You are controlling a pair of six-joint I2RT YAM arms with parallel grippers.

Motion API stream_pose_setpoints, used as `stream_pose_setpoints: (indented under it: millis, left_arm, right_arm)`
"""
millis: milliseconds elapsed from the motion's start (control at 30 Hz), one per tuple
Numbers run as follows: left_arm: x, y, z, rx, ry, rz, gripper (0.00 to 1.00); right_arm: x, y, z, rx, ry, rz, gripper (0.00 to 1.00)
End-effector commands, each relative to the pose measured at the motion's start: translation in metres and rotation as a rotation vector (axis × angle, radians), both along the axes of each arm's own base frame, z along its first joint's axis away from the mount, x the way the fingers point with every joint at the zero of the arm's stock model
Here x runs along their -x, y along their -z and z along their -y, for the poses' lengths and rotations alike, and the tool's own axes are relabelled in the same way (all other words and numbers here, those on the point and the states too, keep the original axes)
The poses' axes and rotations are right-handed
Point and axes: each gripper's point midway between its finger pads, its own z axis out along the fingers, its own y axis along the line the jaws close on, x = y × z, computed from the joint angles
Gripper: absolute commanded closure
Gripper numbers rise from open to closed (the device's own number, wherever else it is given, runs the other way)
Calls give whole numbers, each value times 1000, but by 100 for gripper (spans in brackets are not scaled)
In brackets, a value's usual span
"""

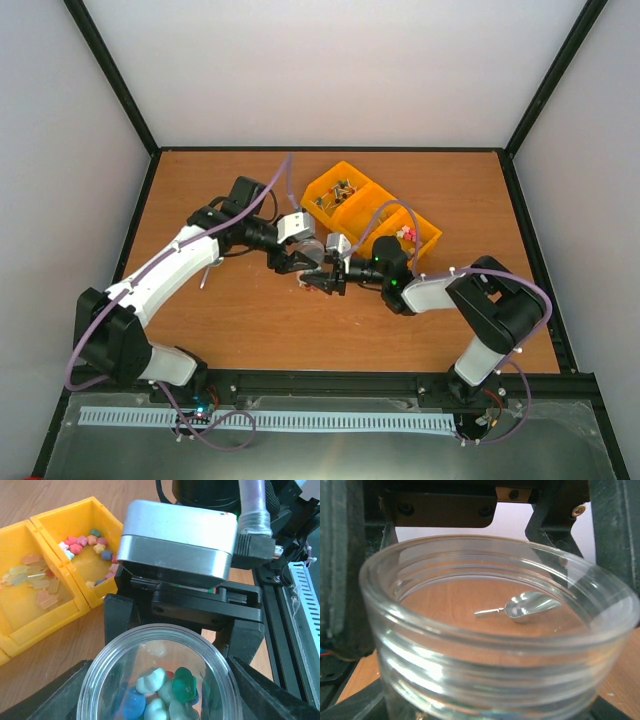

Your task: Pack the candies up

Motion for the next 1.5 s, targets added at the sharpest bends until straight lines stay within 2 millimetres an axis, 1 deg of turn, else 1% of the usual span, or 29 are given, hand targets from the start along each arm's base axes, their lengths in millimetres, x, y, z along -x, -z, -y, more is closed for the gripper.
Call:
stream_pose_setpoints:
  millis: [0,33,67,133,300,433,600,833,967,1133,1200,1300,1333,1400,1467]
  left_arm:
    - [47,-15,5,122,197,3,80]
    - [38,-11,6,112,154,30,79]
    - [29,-8,5,98,113,56,79]
    - [9,-1,5,57,23,87,78]
    - [-32,12,-1,-4,-133,192,77]
    - [-58,24,-7,-24,-226,247,77]
    - [-75,38,-5,-12,-275,260,74]
    - [-85,60,-1,3,-303,250,70]
    - [-79,77,-2,-12,-287,228,65]
    - [-75,90,-4,-20,-289,213,60]
    - [-77,89,-5,-20,-302,212,52]
    - [-77,89,-6,-28,-304,203,32]
    - [-76,89,-6,-33,-303,195,27]
    - [-74,87,-6,-38,-294,189,22]
    - [-73,84,-6,-44,-290,187,19]
  right_arm:
    - [6,-7,11,-9,-60,13,31]
    - [5,-8,11,-3,-52,17,19]
    - [3,-8,12,3,-46,20,11]
    - [-2,-8,15,16,-30,23,1]
    - [-17,-3,26,58,18,26,0]
    - [-28,-1,39,84,60,13,0]
    - [-43,-1,57,122,131,-11,0]
    - [-55,-2,78,185,192,-40,0]
    - [-58,-4,86,198,210,-47,0]
    - [-58,-5,89,212,218,-49,0]
    - [-56,-4,90,215,215,-54,0]
    - [-57,-5,90,217,217,-53,0]
    - [-57,-5,90,219,218,-54,0]
    - [-59,-8,90,222,221,-50,0]
    - [-62,-11,90,224,227,-46,0]
